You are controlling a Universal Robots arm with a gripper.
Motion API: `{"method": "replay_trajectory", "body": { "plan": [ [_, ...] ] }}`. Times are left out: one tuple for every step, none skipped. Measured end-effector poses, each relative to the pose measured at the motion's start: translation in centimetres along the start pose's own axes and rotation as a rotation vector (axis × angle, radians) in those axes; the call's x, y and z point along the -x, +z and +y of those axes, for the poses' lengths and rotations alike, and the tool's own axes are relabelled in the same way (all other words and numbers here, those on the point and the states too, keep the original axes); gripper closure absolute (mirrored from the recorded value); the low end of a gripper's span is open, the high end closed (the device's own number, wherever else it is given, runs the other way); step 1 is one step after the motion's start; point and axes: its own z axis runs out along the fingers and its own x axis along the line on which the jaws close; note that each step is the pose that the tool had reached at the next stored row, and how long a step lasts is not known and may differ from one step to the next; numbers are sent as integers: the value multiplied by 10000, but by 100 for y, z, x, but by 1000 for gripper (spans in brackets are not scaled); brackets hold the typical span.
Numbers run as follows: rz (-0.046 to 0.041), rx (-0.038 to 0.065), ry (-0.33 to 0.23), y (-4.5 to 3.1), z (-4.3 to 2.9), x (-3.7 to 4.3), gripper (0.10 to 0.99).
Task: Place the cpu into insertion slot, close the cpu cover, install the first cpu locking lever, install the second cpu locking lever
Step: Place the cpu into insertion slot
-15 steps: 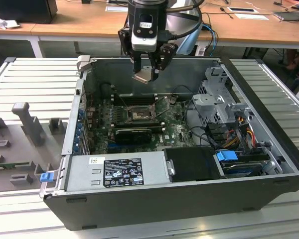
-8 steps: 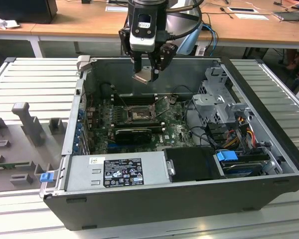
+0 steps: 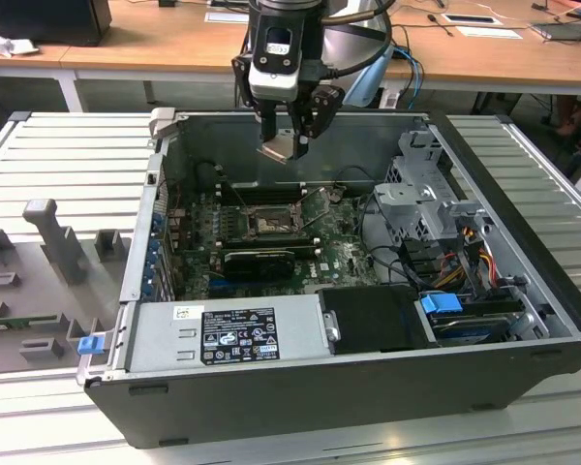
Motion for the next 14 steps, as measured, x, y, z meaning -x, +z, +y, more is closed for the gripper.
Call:
{"method": "replay_trajectory", "body": {
  "plan": [
    [-6, 1, 61, 0, 0, 0, 557],
    [-9, 2, 95, 1, 0, 0, 557],
    [-14, 3, 150, 1, 0, 0, 557],
    [-21, 4, 229, 2, 0, 0, 557],
    [-25, 6, 280, 3, 0, 0, 557],
    [-29, 6, 320, 4, 0, 0, 557],
    [-34, 8, 379, 5, 0, 0, 557],
    [-37, 8, 415, 5, 0, 0, 557],
    [-40, 9, 448, 5, 0, 0, 557],
    [-43, 9, 479, 5, 0, 0, 557],
    [-46, 10, 512, 6, 0, 0, 557],
    [-48, 11, 547, 6, 0, 0, 557],
    [-51, 11, 578, 6, 0, 0, 557],
    [-55, 12, 616, 6, 0, 0, 557]
  ]
}}
